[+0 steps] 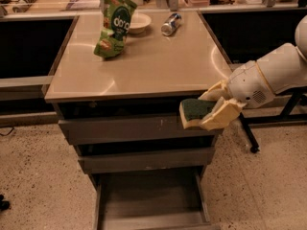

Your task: Place sponge into bottom drawer

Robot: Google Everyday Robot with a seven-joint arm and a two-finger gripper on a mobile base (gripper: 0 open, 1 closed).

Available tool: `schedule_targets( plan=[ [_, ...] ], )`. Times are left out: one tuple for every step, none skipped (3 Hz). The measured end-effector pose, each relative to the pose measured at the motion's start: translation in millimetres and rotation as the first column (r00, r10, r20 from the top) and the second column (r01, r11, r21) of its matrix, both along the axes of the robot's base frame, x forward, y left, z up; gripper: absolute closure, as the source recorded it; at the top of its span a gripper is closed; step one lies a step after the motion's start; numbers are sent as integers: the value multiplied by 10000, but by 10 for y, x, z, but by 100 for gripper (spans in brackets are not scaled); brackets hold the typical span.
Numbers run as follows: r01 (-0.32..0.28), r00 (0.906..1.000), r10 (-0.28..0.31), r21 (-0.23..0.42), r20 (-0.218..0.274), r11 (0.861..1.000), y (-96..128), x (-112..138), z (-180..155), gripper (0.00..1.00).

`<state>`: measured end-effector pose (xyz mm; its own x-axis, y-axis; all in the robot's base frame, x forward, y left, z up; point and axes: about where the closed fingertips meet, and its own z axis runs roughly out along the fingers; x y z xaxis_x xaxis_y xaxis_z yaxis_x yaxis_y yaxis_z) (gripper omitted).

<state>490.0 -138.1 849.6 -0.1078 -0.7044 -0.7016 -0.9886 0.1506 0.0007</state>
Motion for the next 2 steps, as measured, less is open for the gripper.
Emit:
schedule_targets(
  plan=[
    [0, 10000, 0, 0, 0, 10000, 0, 0, 0, 100],
    [63, 9998, -62, 51, -210, 10000, 11, -134, -302, 100]
  ],
)
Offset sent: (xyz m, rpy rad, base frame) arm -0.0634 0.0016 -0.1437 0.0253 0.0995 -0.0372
